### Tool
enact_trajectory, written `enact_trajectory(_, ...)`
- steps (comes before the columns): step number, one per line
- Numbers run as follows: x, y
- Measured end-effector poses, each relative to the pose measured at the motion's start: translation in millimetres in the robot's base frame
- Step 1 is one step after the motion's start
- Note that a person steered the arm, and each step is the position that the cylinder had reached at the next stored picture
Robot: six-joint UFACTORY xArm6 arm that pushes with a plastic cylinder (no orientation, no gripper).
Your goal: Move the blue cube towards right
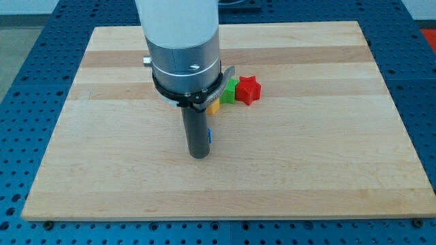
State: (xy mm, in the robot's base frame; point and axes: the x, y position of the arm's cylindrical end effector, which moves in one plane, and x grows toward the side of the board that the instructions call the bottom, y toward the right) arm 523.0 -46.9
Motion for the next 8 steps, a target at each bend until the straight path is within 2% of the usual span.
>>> enact_trajectory(1, 12, 0)
enact_trajectory(2, 59, 0)
enact_trajectory(3, 75, -36)
enact_trajectory(5, 75, -169)
enact_trajectory(6, 75, -216)
enact_trajectory(8, 69, -234)
